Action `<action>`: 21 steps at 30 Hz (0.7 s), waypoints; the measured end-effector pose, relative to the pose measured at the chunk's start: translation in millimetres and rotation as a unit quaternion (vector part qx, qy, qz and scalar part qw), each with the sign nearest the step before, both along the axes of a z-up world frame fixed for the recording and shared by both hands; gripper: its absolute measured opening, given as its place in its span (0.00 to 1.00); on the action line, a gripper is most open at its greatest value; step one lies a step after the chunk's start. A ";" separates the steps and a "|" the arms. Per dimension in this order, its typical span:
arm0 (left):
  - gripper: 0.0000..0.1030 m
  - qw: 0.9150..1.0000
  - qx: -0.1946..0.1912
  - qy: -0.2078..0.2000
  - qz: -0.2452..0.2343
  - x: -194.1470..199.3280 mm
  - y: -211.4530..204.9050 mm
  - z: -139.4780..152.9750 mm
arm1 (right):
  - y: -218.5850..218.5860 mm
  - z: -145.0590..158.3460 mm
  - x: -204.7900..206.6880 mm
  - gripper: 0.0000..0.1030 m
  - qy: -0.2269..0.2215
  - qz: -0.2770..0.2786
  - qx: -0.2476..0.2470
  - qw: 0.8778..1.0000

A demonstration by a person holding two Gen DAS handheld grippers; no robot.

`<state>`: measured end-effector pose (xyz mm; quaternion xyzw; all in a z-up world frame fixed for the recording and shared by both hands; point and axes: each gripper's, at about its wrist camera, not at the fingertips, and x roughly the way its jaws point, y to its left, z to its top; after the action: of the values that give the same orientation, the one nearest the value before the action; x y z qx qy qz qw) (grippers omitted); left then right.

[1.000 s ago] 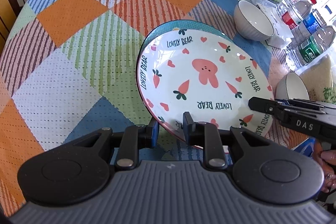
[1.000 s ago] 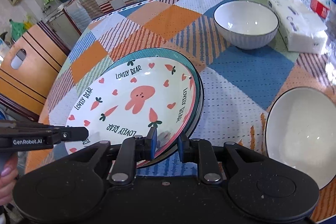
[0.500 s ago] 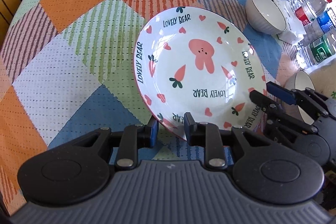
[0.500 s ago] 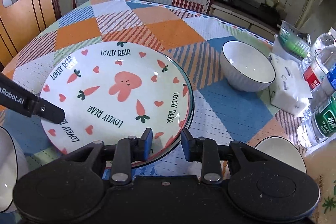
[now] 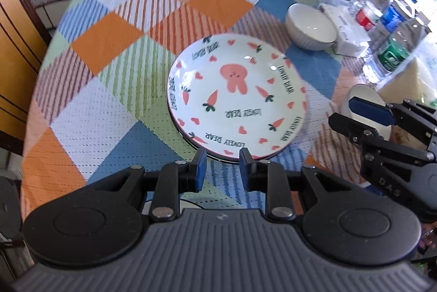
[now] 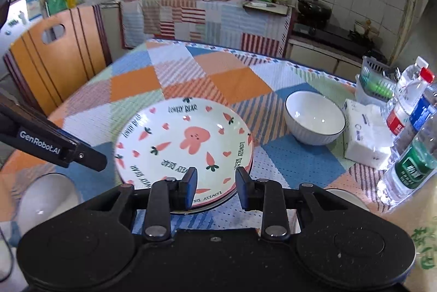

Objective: Organize plates and bowls
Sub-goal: 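Move the right gripper to the white bowl beside the rice bag and grasp its rim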

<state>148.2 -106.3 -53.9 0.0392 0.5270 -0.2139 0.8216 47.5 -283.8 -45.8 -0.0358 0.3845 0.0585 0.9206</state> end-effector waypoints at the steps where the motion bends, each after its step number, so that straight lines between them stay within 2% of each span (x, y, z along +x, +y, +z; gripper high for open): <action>1: 0.25 1.000 0.001 -0.005 -0.003 -4.3 -1.3 6.6 | -2.3 5.7 -4.1 0.37 -0.002 0.001 0.003 1.000; 6: 0.35 0.999 0.017 -0.035 -0.021 -28.1 -9.3 37.9 | -15.8 30.4 -23.2 0.42 -0.009 0.004 0.020 1.000; 12: 0.40 0.997 0.022 -0.063 -0.042 -54.0 -21.5 64.2 | -35.0 52.0 -49.3 0.53 -0.022 -0.005 0.037 0.999; 17: 0.50 0.995 0.026 -0.073 -0.056 -69.2 -36.5 71.3 | -52.0 57.5 -71.5 0.68 -0.028 -0.020 0.042 0.999; 21: 0.58 0.993 0.034 -0.079 -0.075 -74.4 -50.4 70.3 | -63.0 49.8 -85.7 0.72 -0.022 -0.027 0.039 0.999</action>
<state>73.8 -156.7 16.5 0.1232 0.4629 -0.2531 0.8405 -38.2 -346.8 4.0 0.0098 0.3627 0.0476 0.9306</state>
